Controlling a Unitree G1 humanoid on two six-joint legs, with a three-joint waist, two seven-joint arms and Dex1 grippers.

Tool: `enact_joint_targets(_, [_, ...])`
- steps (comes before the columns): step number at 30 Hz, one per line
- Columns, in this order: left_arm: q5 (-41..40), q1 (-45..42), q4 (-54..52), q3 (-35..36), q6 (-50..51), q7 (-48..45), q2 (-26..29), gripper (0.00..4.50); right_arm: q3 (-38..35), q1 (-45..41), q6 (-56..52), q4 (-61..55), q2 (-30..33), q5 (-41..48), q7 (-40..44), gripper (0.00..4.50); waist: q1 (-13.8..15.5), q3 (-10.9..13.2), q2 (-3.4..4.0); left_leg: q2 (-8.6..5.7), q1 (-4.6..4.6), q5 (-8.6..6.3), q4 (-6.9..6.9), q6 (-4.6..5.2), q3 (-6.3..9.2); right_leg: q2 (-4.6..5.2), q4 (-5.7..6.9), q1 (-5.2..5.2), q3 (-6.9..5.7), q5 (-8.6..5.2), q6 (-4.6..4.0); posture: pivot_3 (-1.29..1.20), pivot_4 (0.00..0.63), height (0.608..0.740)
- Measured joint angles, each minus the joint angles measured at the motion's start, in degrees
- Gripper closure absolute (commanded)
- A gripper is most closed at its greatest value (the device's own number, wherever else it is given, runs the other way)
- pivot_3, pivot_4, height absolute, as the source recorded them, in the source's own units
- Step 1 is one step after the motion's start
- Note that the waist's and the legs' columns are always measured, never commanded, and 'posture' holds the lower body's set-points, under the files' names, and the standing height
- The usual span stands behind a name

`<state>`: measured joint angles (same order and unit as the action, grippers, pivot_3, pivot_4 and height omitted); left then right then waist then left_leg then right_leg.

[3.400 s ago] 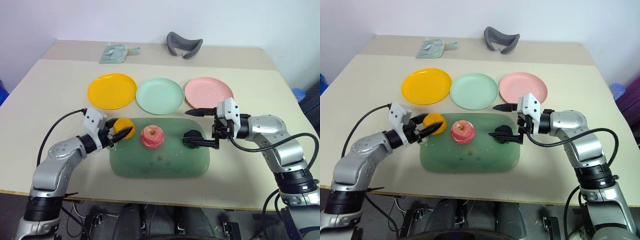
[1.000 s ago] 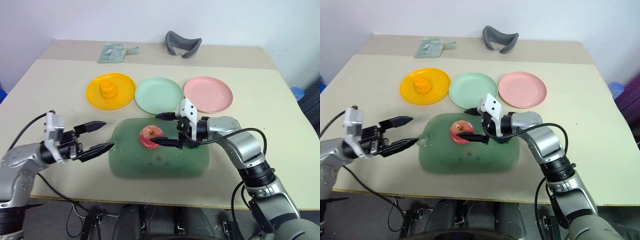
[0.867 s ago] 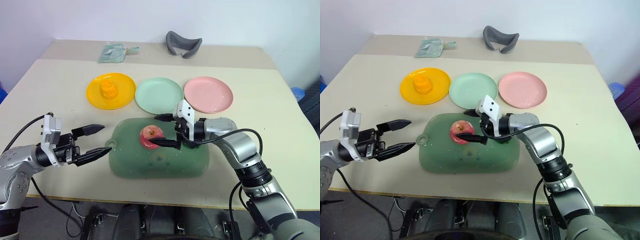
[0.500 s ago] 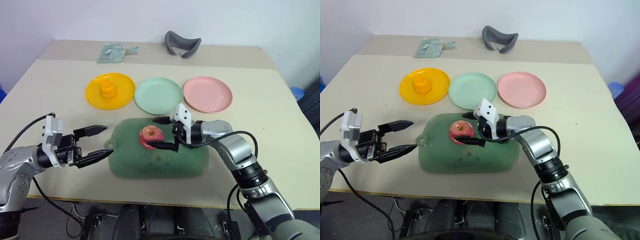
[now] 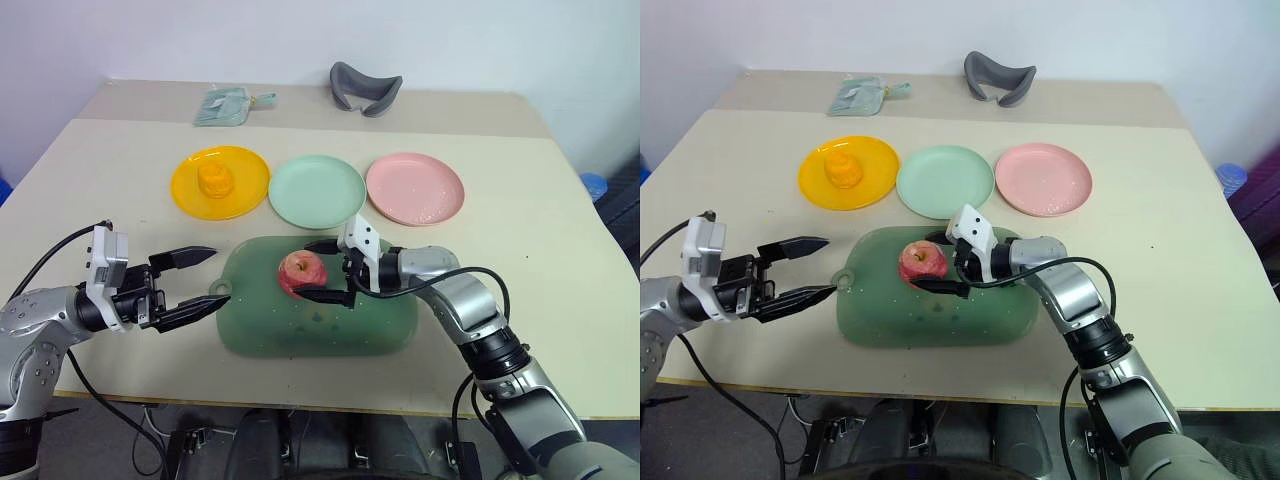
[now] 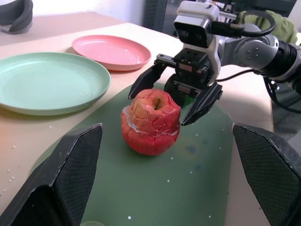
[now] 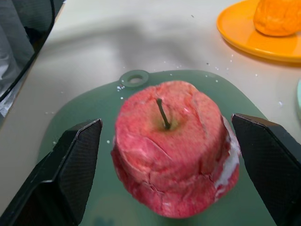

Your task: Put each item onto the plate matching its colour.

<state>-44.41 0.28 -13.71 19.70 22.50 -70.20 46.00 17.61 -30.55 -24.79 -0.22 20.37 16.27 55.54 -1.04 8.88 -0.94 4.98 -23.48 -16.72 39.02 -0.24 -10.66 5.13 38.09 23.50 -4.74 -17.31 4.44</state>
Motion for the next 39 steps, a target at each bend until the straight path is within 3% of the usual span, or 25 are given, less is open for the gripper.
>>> enact_joint_targets(3, [0.0,0.3,0.0,0.0,0.0,-0.8,0.1,0.00,0.0,0.0,0.4,0.6,-0.4,-0.3,-0.2,0.79,0.0,0.0,0.00,0.00,0.00,0.00,0.00,0.00,0.00,0.00,0.00,0.00,0.00,0.00,0.00,0.00,0.150,0.740])
enact_joint_targets(4, [0.0,0.4,0.0,0.0,0.0,-0.8,0.1,0.00,0.0,0.0,0.6,0.7,-0.6,-0.4,-0.3,1.31,0.0,0.0,0.00,0.00,0.00,0.00,0.00,0.00,0.00,0.00,0.00,0.00,0.00,0.00,0.00,0.00,0.150,0.740])
enact_joint_targets(13, [-0.1,-1.6,0.0,0.1,0.7,3.3,-2.2,0.00,-0.9,-0.3,2.0,1.7,-1.9,-1.1,-2.7,1.31,0.0,0.0,0.00,0.00,0.00,0.00,0.00,0.00,0.03,0.01,0.00,-0.01,0.00,0.00,0.00,0.00,0.150,0.740])
enact_joint_targets(20, [0.2,-5.2,-1.1,-1.7,0.8,8.5,-5.3,0.00,-9.3,-8.5,1.6,6.1,-2.3,1.0,-6.0,1.31,0.2,0.0,0.02,-0.01,0.00,0.00,0.01,0.00,0.00,0.00,0.00,-0.01,0.01,0.00,0.00,0.00,0.150,0.740])
enact_joint_targets(25, [1.3,-10.7,-3.2,-6.3,2.0,14.1,-8.3,0.00,-14.1,-16.3,6.8,18.2,0.2,-1.0,-9.6,1.31,0.2,0.0,0.02,-0.03,0.00,0.00,0.03,0.02,-0.01,0.00,0.00,-0.04,0.01,0.01,0.01,0.00,0.150,0.740])
enact_joint_targets(32, [5.7,-18.6,-2.1,-10.7,1.4,18.9,-11.9,0.00,-18.7,-26.5,18.3,46.5,2.1,-4.5,-13.2,1.31,-0.3,0.1,0.13,-0.02,0.01,0.01,-0.04,0.01,-0.10,-0.03,-0.02,-0.01,0.03,0.01,0.01,0.00,0.150,0.740])
enact_joint_targets(39, [7.7,-18.9,-1.0,-12.0,0.7,18.3,-12.4,0.00,-20.4,-28.9,25.5,63.3,1.7,-6.8,-15.5,1.31,-1.2,0.2,0.23,-0.02,0.00,0.01,-0.05,0.01,-0.10,-0.01,-0.02,0.00,0.04,0.01,0.02,0.00,0.150,0.740])
